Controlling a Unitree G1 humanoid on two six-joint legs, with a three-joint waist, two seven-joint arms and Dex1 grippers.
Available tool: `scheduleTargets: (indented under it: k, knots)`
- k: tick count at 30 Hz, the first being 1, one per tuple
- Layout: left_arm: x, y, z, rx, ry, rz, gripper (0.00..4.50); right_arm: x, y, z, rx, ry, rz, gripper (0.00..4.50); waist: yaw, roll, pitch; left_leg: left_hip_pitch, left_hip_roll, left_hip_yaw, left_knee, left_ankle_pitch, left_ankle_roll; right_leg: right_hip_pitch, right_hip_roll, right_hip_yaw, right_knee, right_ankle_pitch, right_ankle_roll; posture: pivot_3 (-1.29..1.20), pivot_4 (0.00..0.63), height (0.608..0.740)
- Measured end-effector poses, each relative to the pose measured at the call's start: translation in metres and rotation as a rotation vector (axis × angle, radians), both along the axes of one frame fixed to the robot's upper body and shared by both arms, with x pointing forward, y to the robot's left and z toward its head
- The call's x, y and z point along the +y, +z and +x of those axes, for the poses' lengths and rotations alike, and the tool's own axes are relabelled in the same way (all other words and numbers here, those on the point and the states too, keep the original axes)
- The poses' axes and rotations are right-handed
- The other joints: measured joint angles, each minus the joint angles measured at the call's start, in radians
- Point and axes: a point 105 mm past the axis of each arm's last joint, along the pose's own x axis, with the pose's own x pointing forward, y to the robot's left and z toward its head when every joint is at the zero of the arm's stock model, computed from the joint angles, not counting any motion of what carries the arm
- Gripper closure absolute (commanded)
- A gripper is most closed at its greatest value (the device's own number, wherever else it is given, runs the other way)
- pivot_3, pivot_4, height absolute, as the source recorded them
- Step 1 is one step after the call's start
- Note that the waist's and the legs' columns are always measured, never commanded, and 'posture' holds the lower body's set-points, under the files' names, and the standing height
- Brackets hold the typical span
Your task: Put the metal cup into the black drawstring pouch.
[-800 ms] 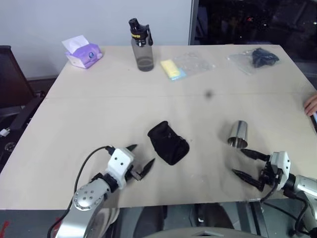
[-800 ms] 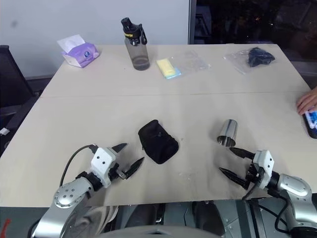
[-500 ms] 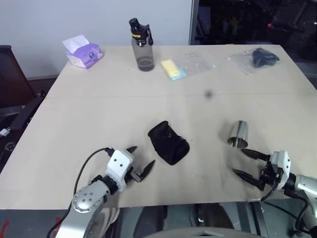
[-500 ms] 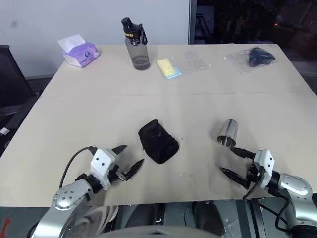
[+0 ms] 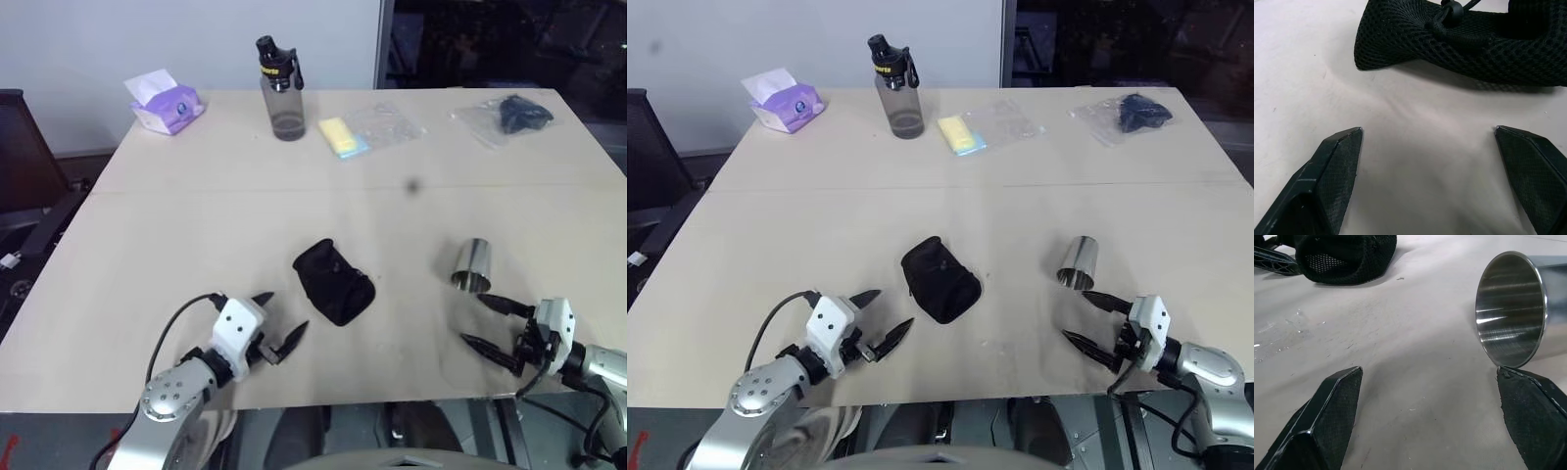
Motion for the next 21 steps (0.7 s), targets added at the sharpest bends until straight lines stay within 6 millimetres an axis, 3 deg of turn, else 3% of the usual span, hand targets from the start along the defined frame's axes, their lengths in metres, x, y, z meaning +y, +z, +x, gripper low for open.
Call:
scheduleTargets:
  k: [8,15,21]
  knots:
    - [-0.028,0.008,-0.026,0.088,-0.182,-0.059,0.0,0.012,0.012,-0.01,-0.052,0.104,0.011,0.06,0.0,0.002,0.003,0.0,0.0,-0.001,0.0,0.0,0.0,0.0,-0.001,0.0,0.0,0.0,0.0,0.0,0.15,0.74]
    - [-0.061,0.034,-0.001,0.033,-0.25,-0.117,0.0,0.017,0.015,-0.012,-0.069,0.087,0.018,0.06,0.006,0.002,0.003,-0.002,-0.001,0.001,0.0,0.0,0.0,0.0,0.0,-0.002,0.0,0.0,0.0,0.0,0.15,0.74]
    - [-0.068,0.048,0.021,-0.027,-0.212,-0.078,0.0,0.017,0.011,-0.016,-0.057,0.061,0.02,0.06,0.004,0.001,0.004,-0.001,-0.002,0.002,0.0,0.0,0.0,0.0,0.002,-0.003,0.0,0.0,0.0,0.0,0.15,0.74]
